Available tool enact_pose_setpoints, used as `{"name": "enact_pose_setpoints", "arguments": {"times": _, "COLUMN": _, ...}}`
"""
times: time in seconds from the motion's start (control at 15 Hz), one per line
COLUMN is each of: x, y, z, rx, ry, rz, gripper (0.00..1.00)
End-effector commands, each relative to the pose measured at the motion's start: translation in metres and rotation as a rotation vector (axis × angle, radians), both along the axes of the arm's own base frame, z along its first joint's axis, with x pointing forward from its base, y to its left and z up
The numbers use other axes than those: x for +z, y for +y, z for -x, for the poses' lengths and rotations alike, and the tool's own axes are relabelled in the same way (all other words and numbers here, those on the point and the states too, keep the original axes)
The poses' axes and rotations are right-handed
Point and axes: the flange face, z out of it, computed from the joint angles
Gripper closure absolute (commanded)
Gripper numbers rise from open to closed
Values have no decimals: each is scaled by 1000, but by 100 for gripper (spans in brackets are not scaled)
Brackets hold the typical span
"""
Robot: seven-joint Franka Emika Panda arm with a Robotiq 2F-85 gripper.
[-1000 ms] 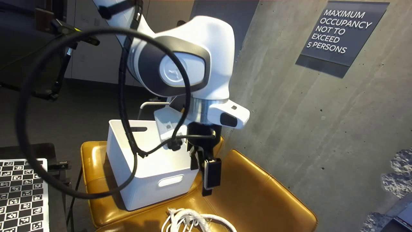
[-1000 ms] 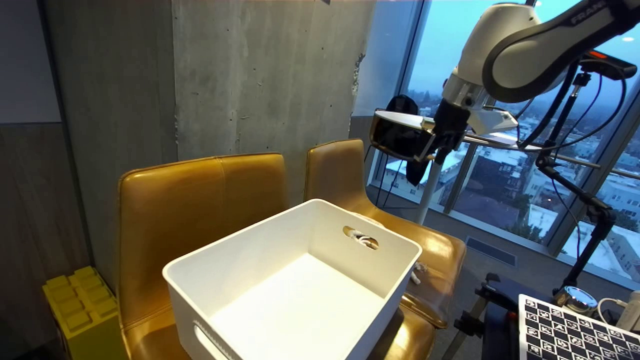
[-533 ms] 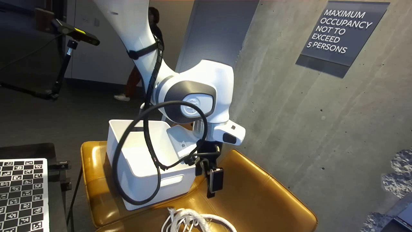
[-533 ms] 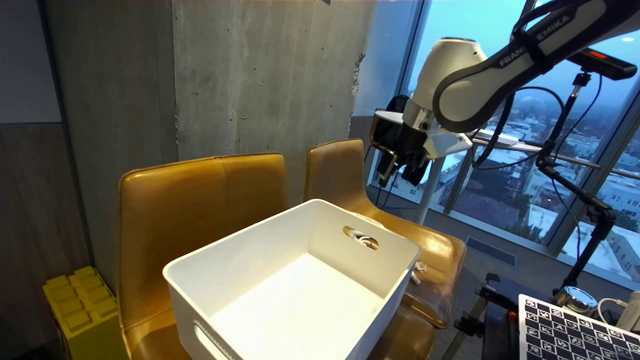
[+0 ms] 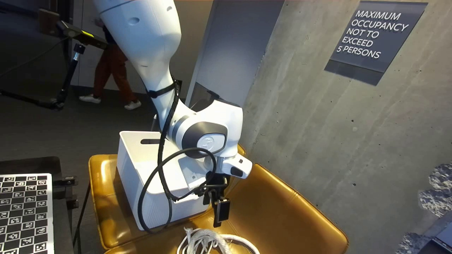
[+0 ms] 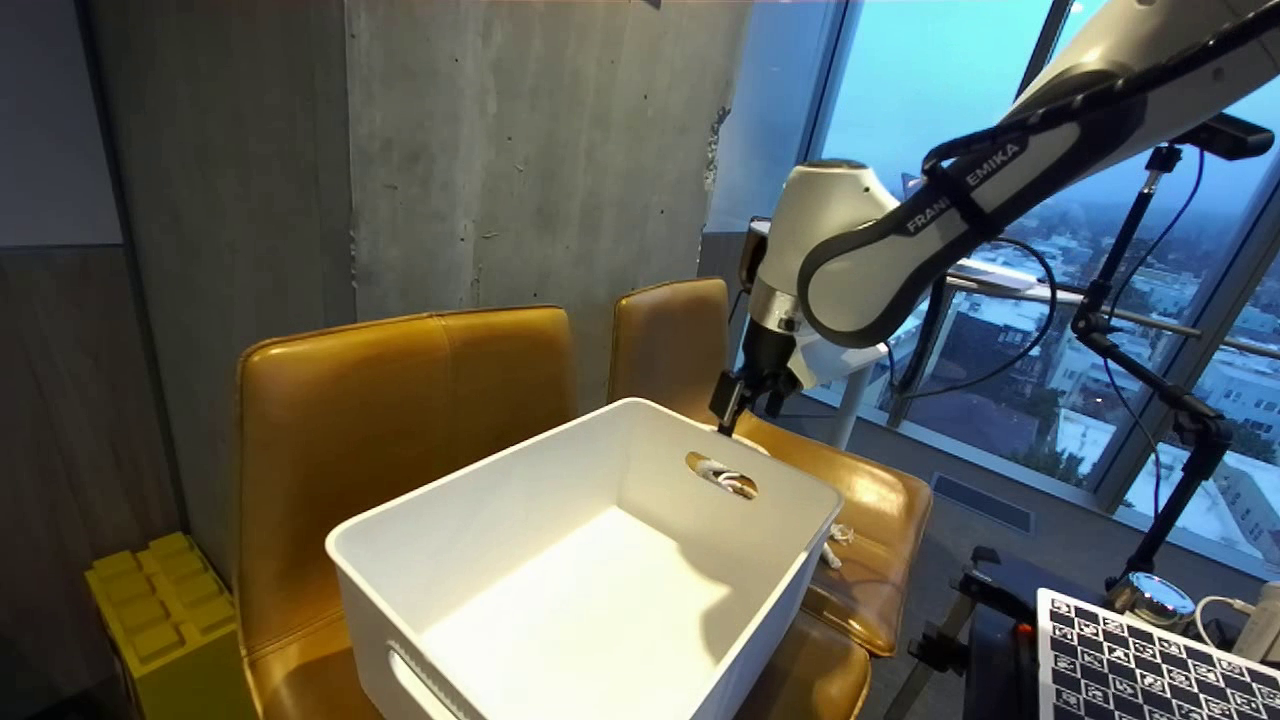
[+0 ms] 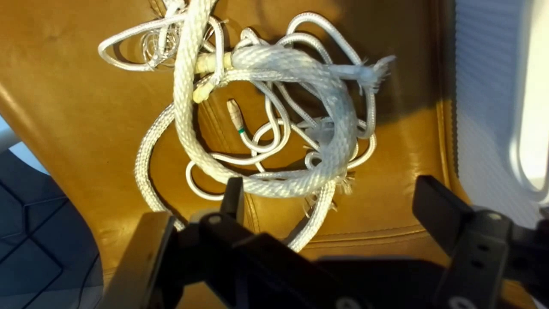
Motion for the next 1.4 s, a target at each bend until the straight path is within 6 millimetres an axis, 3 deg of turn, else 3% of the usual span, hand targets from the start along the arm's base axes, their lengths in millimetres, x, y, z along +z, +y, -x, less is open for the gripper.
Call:
{"name": "enact_pose_setpoints", "arguments": {"times": 0.0, "x": -16, "y": -5, "z": -17, "rx": -31, "ry": -7, "rz": 13, "gripper": 0}}
{"name": "enact_pose_setpoints", "arguments": {"times": 0.4, "x": -38, "y": -17, "z": -38, "rx": -61, "ry": -14, "rz": 14, "gripper": 0}}
{"name": "enact_pose_setpoints", "arguments": {"times": 0.87, "x": -80, "y": -1, "z": -43, "rx": -59, "ry": 19, "rz": 10, "gripper": 1}}
{"name": "enact_pose_setpoints", "arguments": {"times": 1.0, "x": -89, "y": 5, "z": -46, "rx": -59, "ry": 26, "rz": 10, "gripper": 25}}
{"name": "enact_pose_setpoints", "arguments": {"times": 1.07, "x": -93, "y": 8, "z": -47, "rx": -59, "ry": 29, "rz": 10, "gripper": 29}}
{"name": "enact_pose_setpoints", "arguments": {"times": 1.33, "x": -101, "y": 15, "z": -49, "rx": -61, "ry": 39, "rz": 9, "gripper": 59}}
